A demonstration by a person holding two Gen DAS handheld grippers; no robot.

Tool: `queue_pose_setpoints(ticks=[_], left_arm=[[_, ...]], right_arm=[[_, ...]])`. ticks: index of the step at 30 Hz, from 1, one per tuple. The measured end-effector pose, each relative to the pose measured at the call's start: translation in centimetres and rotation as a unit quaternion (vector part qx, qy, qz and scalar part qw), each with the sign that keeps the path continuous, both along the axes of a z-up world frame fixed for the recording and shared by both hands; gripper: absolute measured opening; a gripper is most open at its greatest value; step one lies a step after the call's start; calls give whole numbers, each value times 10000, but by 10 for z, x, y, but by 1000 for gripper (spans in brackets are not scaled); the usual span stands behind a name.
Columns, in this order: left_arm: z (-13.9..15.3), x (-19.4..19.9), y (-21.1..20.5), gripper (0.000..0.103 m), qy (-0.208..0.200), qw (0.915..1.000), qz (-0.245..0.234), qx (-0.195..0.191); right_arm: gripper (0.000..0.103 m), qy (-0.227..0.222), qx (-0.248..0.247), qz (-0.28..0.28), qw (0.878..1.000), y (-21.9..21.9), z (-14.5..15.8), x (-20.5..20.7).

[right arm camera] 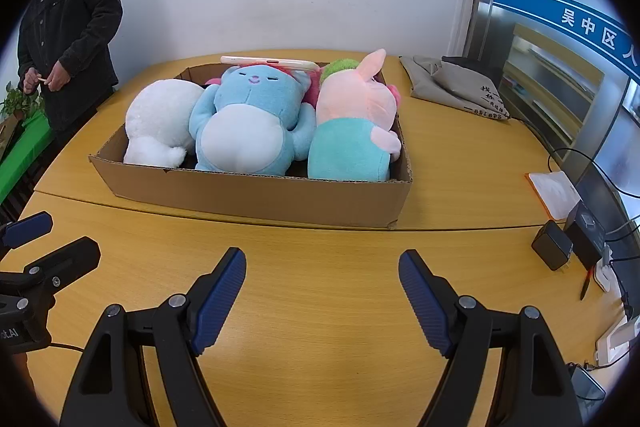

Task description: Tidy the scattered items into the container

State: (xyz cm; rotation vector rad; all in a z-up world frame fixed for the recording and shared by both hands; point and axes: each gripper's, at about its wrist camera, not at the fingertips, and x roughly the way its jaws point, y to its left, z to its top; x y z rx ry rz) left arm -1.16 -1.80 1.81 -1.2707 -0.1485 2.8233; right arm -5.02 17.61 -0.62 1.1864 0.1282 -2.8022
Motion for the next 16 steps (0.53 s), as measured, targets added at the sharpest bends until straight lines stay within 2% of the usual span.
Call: queue_pose_setpoints(ticks=[11, 16], left_arm=[[-2, 1, 3, 103, 11, 10000, -54, -8], [-3, 1, 1, 103, -57, 9998, 129, -106]], right_arm=[[79, 40, -11, 8, 10000, -3, 2, 1], [79, 34, -10, 17, 10000, -3, 2, 1]])
